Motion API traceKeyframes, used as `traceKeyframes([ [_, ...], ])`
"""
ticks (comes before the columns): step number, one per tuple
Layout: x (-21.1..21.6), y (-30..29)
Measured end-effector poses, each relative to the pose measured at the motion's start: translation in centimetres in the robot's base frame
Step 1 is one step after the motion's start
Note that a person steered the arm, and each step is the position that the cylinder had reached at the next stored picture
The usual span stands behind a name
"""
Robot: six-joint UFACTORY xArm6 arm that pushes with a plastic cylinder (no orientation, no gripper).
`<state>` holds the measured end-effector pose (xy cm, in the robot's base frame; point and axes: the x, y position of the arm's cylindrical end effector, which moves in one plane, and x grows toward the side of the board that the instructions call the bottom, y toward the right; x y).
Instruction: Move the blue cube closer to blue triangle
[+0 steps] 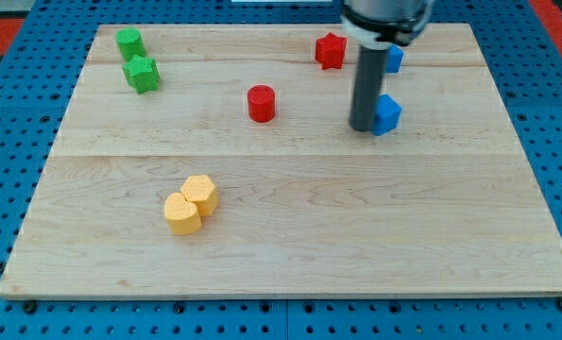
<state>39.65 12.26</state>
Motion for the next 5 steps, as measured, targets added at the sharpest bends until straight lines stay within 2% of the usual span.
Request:
traceKeyframes([
  [1,0.0,5.0],
  [2,-2.6,5.2],
  [5,-3.1,10.5],
])
